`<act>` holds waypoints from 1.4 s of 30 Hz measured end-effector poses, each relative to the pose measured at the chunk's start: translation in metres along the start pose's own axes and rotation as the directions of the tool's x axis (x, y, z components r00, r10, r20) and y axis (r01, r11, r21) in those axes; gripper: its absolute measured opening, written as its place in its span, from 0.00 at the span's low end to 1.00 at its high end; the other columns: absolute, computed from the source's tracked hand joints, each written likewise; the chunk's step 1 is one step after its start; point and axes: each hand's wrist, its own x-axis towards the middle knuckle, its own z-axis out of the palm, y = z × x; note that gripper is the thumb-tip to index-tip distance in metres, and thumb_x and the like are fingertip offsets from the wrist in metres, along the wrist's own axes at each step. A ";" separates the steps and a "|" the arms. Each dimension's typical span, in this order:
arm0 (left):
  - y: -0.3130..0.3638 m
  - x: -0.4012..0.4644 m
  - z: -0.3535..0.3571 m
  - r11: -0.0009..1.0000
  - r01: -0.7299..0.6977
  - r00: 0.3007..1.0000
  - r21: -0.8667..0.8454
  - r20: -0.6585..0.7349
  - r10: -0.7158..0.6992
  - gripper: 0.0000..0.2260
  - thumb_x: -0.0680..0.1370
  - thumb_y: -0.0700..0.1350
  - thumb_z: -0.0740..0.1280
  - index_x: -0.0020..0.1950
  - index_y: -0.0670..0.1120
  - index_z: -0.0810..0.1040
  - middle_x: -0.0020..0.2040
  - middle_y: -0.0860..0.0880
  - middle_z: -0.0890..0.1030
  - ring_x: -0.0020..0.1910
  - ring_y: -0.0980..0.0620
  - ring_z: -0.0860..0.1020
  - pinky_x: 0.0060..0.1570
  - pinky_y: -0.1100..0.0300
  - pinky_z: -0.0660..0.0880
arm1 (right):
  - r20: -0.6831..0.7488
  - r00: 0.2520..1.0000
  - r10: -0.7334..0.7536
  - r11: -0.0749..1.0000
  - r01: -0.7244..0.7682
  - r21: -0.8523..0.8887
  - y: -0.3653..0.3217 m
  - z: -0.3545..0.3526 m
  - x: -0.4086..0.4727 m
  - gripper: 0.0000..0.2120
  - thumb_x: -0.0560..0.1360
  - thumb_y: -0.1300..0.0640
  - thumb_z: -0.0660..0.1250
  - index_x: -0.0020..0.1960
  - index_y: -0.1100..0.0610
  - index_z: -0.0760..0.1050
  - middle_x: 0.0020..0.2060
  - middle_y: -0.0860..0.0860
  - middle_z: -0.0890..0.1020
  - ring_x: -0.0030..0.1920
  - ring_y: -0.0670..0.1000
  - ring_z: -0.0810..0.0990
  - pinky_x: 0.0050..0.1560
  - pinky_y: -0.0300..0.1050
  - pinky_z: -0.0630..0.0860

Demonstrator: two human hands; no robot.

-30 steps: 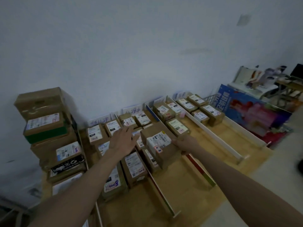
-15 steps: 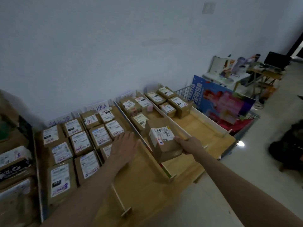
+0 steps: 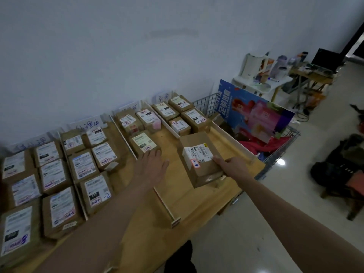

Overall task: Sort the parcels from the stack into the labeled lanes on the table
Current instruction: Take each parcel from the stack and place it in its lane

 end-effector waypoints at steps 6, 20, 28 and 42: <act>0.037 0.079 0.031 0.999 -0.031 1.000 -0.045 -0.006 0.031 0.22 0.83 0.57 0.53 0.66 0.44 0.73 0.65 0.45 0.76 0.65 0.46 0.73 0.69 0.49 0.65 | -0.027 0.999 -0.028 0.999 0.027 -0.034 0.006 -0.022 0.082 0.29 0.76 0.36 0.65 0.43 0.64 0.79 0.38 0.58 0.79 0.40 0.54 0.78 0.42 0.50 0.75; 0.062 0.178 0.068 0.991 0.094 0.994 -0.097 0.058 -0.088 0.21 0.83 0.57 0.53 0.67 0.46 0.72 0.64 0.46 0.76 0.63 0.45 0.74 0.66 0.50 0.67 | 0.057 0.998 0.020 0.982 -0.009 -0.188 0.022 -0.034 0.223 0.27 0.75 0.37 0.67 0.37 0.62 0.76 0.32 0.56 0.74 0.34 0.53 0.74 0.35 0.47 0.66; 0.090 0.188 0.097 0.972 0.224 0.970 -0.072 0.112 -0.216 0.23 0.82 0.58 0.55 0.69 0.44 0.72 0.67 0.45 0.75 0.67 0.45 0.72 0.70 0.50 0.62 | 0.207 0.978 0.006 0.961 0.051 -0.270 0.038 -0.024 0.273 0.27 0.75 0.37 0.68 0.43 0.63 0.80 0.39 0.57 0.83 0.42 0.56 0.82 0.40 0.49 0.76; 0.144 0.188 0.144 0.907 0.417 0.877 -0.054 0.285 -0.386 0.23 0.83 0.56 0.55 0.74 0.45 0.68 0.72 0.47 0.71 0.72 0.48 0.68 0.73 0.51 0.57 | 0.456 0.889 -0.041 0.949 0.178 -0.261 0.059 0.011 0.318 0.21 0.74 0.39 0.70 0.33 0.55 0.75 0.28 0.48 0.76 0.31 0.46 0.75 0.28 0.38 0.64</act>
